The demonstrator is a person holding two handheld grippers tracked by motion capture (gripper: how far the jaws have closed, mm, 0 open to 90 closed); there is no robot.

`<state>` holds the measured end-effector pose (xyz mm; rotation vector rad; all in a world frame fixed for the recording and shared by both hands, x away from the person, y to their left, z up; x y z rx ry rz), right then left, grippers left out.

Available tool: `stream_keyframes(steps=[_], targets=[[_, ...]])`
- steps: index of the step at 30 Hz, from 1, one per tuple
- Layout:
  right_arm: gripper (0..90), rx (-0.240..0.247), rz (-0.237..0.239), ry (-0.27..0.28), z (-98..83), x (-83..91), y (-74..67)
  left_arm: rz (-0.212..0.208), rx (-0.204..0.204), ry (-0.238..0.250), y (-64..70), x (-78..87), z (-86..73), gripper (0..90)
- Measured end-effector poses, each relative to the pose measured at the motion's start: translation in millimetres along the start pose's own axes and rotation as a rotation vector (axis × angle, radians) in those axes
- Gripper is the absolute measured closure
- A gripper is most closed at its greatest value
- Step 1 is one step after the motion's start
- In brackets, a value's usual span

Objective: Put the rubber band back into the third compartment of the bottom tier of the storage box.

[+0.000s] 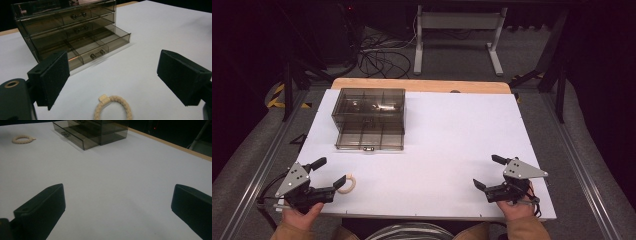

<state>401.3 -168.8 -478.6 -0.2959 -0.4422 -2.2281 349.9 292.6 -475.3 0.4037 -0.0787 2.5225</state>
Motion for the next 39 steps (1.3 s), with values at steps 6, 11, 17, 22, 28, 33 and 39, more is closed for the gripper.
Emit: stream_keyframes(steps=[6, 11, 17, 22, 28, 33, 39], targets=[[0.0, -0.002, 0.000, 0.014, 1.0, 1.5, -0.1, -0.006, 0.014, 0.000, 0.2, 1.5, 0.5, 11.7], [0.0, -0.007, 0.004, 0.016, 0.9, 1.3, -0.3, -0.009, 0.013, 0.002, 0.8, 2.4, 1.0, 11.9], [0.0, -0.008, 0.011, 0.024, 1.7, 1.7, -1.3, -0.011, 0.006, 0.002, 2.4, 2.7, 1.9, 12.0], [0.0, 0.005, 0.019, 0.034, 4.7, 1.7, -4.9, -0.020, 0.009, 0.001, 3.4, 3.0, 3.5, 12.3], [0.0, 0.003, 0.025, 0.024, 3.8, -0.8, -6.0, -0.030, -0.010, -0.007, 4.2, -1.8, 10.4, 12.3], [0.0, 0.002, 0.026, 0.013, 2.8, -2.6, -6.7, -0.055, 0.016, -0.008, 1.9, -5.4, 17.5, 12.4], [0.0, 0.006, 0.032, 0.006, 2.4, -4.9, -7.2, -0.062, 0.010, -0.024, -0.4, -11.8, 26.0, 12.4]])
Point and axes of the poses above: each handheld gripper's, and its own axes: x roughly backward along the jaws, z roughly out of its top, y roughly to its right, the point moved 8 cm from there along -x, roughly forward along the jaws, and after that the axes turned 5 degrees about x, right-handed, at the moved point
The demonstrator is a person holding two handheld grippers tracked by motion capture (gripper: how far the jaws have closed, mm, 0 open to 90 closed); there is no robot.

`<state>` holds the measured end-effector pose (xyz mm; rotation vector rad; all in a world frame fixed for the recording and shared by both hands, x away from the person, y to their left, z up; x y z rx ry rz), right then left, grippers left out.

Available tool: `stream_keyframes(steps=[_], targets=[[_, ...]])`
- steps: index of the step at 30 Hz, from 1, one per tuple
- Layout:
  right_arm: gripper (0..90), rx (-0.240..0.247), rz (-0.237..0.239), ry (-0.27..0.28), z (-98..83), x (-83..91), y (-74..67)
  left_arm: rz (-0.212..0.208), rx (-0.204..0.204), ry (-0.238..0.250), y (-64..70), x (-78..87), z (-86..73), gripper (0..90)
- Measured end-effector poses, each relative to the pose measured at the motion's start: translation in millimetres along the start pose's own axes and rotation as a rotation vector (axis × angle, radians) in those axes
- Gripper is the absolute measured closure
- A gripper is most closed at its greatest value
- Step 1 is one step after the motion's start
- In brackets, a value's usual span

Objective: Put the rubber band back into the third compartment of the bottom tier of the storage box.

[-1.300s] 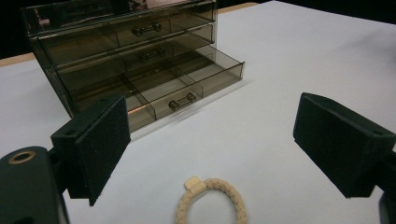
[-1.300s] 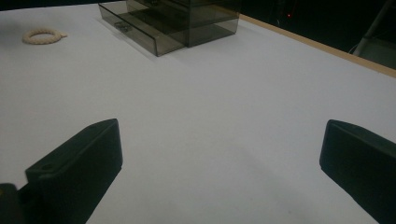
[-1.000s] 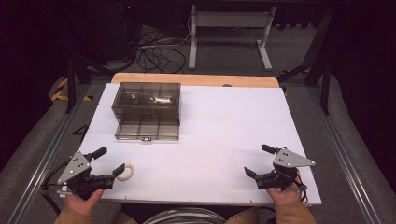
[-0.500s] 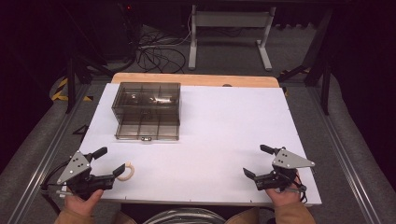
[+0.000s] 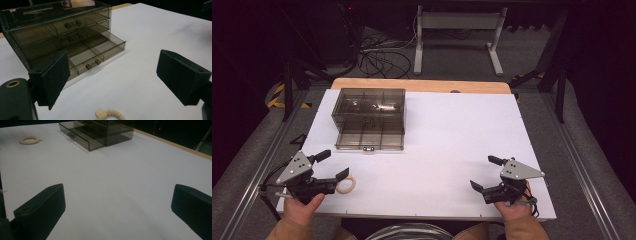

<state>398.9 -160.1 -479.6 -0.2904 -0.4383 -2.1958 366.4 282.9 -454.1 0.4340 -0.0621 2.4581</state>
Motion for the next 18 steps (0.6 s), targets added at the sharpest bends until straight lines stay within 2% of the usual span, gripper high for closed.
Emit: stream_keyframes(steps=[7, 14, 18], targets=[[0.0, -0.001, 0.002, 0.006, -0.3, 0.3, 0.1, -0.006, -0.011, -0.014, -1.2, -8.4, 9.4, 12.4], [0.0, -0.008, 0.008, 0.004, -0.9, -0.1, 0.1, -0.023, 0.012, -0.023, -2.9, -17.0, 16.2, 12.3], [0.0, -0.007, 0.009, 0.005, -0.8, -0.1, -0.1, -0.016, -0.014, -0.041, -4.2, -21.1, 18.8, 12.3]])
Point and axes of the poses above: each handheld gripper's, and its own axes: x roughly backward along the jaws, z roughly out of its top, y roughly to its right, the point moved 8 cm from there along -x, roughly forward along the jaws, and after that the axes turned 5 degrees about x, right-handed, at the moved point
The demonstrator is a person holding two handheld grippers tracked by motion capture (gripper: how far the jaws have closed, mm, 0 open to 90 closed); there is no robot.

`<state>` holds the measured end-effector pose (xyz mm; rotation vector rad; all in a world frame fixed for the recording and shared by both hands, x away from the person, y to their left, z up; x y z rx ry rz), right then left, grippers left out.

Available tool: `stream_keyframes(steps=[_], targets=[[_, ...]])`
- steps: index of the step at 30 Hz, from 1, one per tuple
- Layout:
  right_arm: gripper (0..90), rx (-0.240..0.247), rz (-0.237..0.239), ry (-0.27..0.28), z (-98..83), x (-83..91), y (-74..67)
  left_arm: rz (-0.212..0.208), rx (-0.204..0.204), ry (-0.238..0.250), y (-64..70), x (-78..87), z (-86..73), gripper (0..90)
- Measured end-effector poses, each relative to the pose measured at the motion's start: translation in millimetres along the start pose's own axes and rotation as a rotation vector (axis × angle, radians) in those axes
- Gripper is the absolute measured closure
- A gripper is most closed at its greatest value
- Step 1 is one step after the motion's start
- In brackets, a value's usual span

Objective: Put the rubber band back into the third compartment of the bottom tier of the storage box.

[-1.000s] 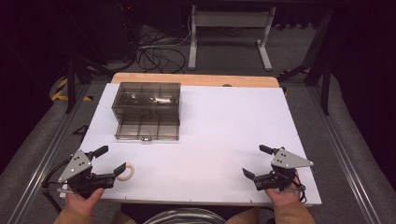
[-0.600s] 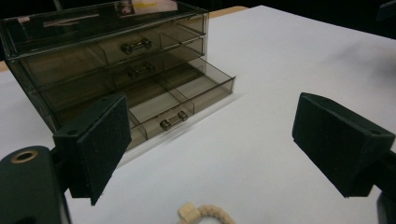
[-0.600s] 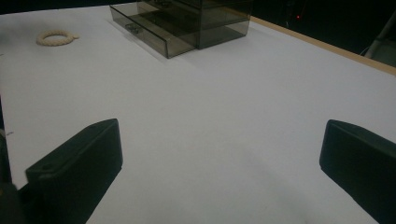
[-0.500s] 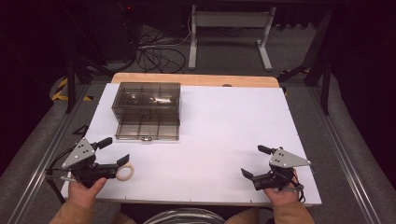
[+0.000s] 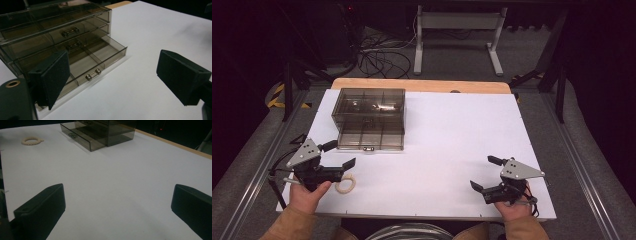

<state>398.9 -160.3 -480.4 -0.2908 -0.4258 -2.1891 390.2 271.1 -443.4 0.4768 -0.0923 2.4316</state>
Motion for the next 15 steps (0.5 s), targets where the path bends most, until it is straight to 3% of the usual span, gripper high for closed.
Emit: stream_keyframes(steps=[2, 6, 8, 9, 11, 13, 15], targets=[[0.0, -0.002, 0.003, 0.002, 0.0, 0.1, 0.1, 0.008, -0.033, -0.017, -1.3, -1.6, 0.7, 12.4], [0.0, -0.001, 0.005, 0.002, -0.3, -0.6, 0.4, -0.001, -0.046, -0.042, -1.1, -4.3, 1.3, 12.6], [0.0, -0.001, 0.006, 0.002, -0.3, -0.7, 0.3, -0.013, -0.035, -0.039, -2.1, -5.0, 2.0, 12.6], [0.0, -0.001, 0.009, 0.003, -0.2, -0.7, 0.1, -0.045, 0.002, -0.026, -1.7, -5.8, 2.4, 12.8], [0.0, -0.002, 0.016, 0.006, 0.0, -0.6, -0.5, -0.057, 0.017, -0.030, -0.8, -6.1, 1.3, 13.1], [0.0, 0.000, 0.015, 0.009, 0.4, -0.2, -0.7, -0.052, 0.023, -0.032, 0.1, -7.1, 0.3, 13.3], [0.0, -0.001, 0.016, 0.007, 0.1, -0.5, -0.5, -0.044, 0.004, -0.042, -0.5, -7.5, -0.6, 14.1]])
Point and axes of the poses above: each handheld gripper's, and its own axes: x roughly backward along the jaws, z roughly out of its top, y roughly to its right, the point moved 8 cm from there along -x, roughly forward along the jaws, and after that the axes turned 5 degrees about x, right-handed, at the moved point
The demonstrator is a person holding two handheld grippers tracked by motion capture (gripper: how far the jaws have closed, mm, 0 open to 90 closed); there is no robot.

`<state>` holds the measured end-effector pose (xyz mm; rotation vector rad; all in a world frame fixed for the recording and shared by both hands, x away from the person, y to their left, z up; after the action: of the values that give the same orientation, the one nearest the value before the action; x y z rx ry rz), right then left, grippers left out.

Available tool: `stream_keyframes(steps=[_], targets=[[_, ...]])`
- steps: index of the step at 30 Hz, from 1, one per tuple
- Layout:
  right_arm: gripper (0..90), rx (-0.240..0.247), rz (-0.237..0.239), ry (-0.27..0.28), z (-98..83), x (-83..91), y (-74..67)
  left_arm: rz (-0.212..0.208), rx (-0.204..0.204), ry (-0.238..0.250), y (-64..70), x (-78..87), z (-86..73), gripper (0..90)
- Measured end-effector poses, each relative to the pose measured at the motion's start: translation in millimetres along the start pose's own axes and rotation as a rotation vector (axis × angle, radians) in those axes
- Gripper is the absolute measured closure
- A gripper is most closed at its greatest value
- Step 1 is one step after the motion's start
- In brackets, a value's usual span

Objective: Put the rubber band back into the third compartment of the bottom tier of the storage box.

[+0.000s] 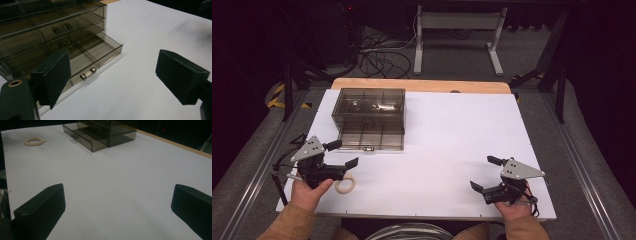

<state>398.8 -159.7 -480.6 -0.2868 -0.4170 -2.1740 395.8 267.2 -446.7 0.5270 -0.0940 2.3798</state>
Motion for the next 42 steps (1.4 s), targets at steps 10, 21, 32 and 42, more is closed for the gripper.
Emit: stream_keyframes(steps=[10, 21, 32, 42], targets=[[0.0, 0.000, 0.010, 0.009, 0.9, 1.5, -1.2, 0.006, -0.023, -0.034, -1.2, 0.6, -3.3, 18.6], [0.0, -0.002, 0.016, 0.011, 0.7, 1.3, -1.5, 0.010, -0.075, -0.175, -4.2, -1.0, -16.5, 21.6], [0.0, -0.001, 0.019, 0.011, 0.5, 1.6, -1.4, 0.004, -0.097, -0.302, -2.7, -5.8, -31.8, 22.8], [0.0, 0.001, 0.028, 0.009, 0.1, 0.5, -1.6, -0.007, -0.112, -0.439, -5.1, -7.0, -46.3, 30.3]])
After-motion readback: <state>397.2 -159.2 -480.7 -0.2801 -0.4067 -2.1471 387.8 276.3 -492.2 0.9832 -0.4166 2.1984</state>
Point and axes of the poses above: each handheld gripper's, and its own axes: x roughly backward along the jaws, z roughly out of its top, y roughly to its right, the point moved 8 cm from there along -x, roughly forward along the jaws, and after that the axes turned 5 degrees about x, right-handed, at the moved point
